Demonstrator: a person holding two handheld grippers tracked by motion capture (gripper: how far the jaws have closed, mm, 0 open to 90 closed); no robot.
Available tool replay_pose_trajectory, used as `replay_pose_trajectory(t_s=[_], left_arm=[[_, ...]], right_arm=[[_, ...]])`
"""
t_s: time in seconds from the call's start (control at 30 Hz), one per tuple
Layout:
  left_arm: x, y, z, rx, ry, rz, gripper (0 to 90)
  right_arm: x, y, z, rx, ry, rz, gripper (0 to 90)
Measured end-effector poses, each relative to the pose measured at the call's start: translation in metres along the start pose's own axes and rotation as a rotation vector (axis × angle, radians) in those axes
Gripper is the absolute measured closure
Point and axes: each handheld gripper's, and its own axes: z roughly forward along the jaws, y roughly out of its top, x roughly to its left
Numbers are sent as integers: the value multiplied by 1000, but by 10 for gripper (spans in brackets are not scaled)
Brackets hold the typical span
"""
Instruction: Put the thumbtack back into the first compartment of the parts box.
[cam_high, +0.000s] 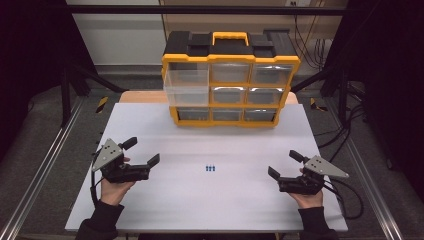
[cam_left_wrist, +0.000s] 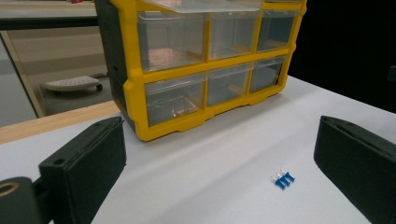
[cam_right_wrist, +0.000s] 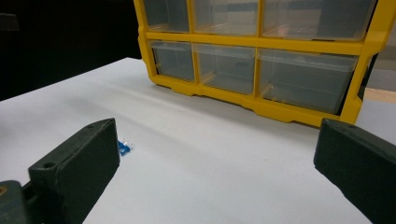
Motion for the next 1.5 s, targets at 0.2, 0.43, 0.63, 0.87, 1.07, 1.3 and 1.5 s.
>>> replay_pose_trajectory(t_s=[0.2,0.43,0.63,0.87,1.07,1.3,1.5], left_arm=[[-11,6,18,4,-20,12,19],[-24,8,39,10,-34,16,19],[-34,7,58,24,-40,7,20],[-43,2,80,49,-46,-12,22],[-51,-5,99,98,-36,-17,23],[-58,-16,117,153,-21,-54,30],[-64,-27,126,205,-9,-73,39]], right_arm=[[-1,0,0,-8,-2,-8,13],[0,0,0,-1,0,1,13],[0,0,1,-10,-2,5,13],[1,0,0,-4,1,15,13],[1,0,0,-1,-3,20,13],[1,1,0,-5,-6,17,13],[0,0,0,-5,-6,14,13]])
